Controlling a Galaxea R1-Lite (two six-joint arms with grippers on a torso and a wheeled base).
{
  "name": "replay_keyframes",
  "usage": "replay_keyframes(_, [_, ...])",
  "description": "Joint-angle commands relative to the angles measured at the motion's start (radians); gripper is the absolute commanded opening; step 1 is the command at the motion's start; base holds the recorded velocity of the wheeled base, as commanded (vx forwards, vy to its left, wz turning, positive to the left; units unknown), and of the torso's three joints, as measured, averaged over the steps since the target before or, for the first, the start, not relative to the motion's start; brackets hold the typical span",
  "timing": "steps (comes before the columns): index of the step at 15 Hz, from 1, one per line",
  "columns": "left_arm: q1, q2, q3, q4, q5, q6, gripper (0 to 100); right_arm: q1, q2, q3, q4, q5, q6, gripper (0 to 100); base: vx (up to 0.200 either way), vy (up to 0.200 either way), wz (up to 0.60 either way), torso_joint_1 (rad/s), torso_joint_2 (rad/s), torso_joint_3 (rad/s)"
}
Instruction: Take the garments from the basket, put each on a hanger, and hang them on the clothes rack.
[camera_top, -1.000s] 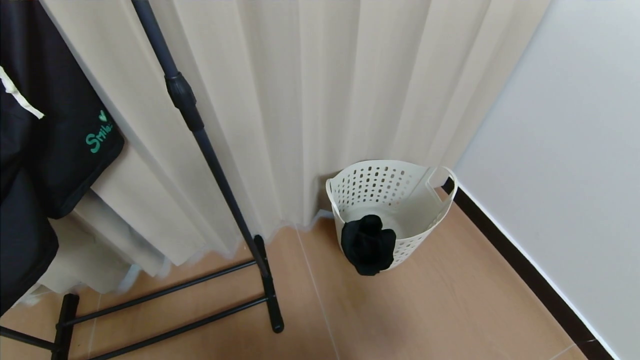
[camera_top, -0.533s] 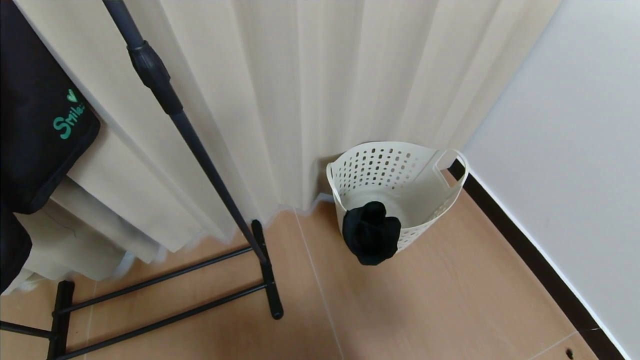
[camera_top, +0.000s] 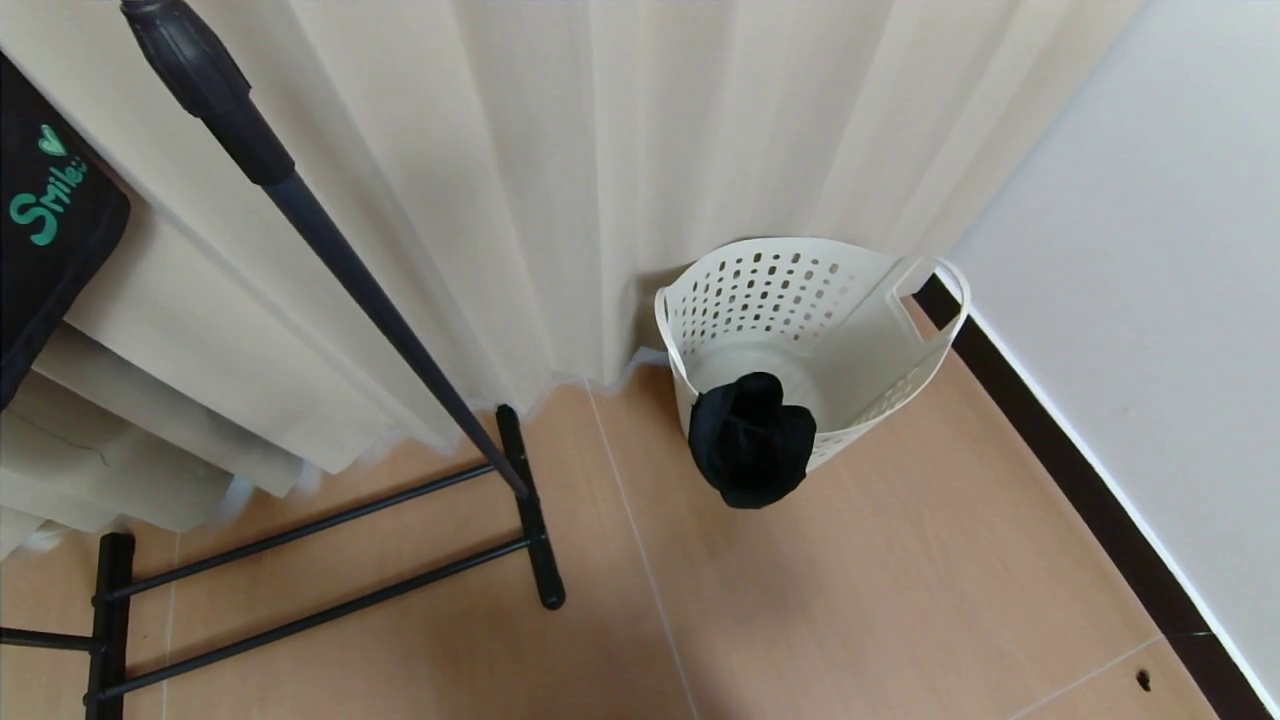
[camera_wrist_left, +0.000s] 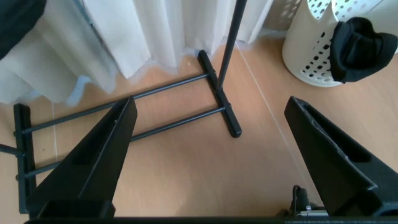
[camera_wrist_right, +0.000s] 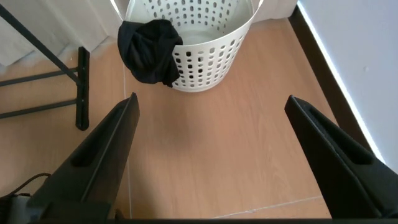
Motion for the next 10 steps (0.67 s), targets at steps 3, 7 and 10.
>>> replay_keyframes(3, [0.0,0.0,0.0,0.0,0.0,0.0,100,0.0,0.001,0.0,-0.006,0.003,-0.001,100,0.0,0.0,0.0,-0.001,0.0,-0.201])
replay_keyframes(7, [0.0,0.0,0.0,0.0,0.002,0.0,100,0.0,0.001,0.0,-0.006,0.003,-0.006,100,0.0,0.0,0.0,0.0,0.0,-0.195])
replay_keyframes(10, [0.0,0.001,0.001,0.0,0.002,0.004,100,0.0,0.001,0.0,-0.001,0.005,-0.039,100,0.0,0.0,0.0,0.004,0.0,-0.199])
